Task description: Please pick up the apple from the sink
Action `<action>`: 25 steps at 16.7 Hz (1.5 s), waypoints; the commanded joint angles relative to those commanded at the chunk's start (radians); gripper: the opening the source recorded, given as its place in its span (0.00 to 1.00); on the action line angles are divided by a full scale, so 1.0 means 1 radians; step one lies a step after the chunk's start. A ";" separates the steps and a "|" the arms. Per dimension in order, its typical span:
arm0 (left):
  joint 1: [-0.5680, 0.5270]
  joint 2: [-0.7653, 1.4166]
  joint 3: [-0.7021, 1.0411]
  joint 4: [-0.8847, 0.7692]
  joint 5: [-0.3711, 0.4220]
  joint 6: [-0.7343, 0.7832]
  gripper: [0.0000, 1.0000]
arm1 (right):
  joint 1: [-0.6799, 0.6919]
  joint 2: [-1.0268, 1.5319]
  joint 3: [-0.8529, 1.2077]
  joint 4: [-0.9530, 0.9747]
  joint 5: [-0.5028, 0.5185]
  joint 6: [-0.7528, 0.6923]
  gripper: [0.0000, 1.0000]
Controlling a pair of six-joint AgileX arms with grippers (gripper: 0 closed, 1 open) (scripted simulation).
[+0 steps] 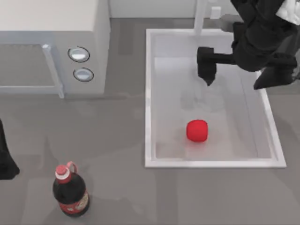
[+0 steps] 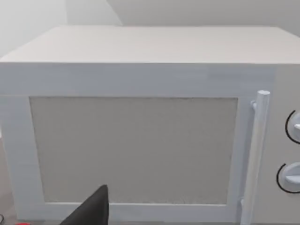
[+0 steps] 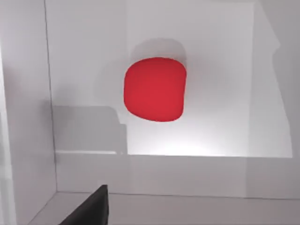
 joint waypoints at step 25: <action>0.000 0.000 0.000 0.000 0.000 0.000 1.00 | 0.080 0.599 0.114 0.257 0.006 0.066 1.00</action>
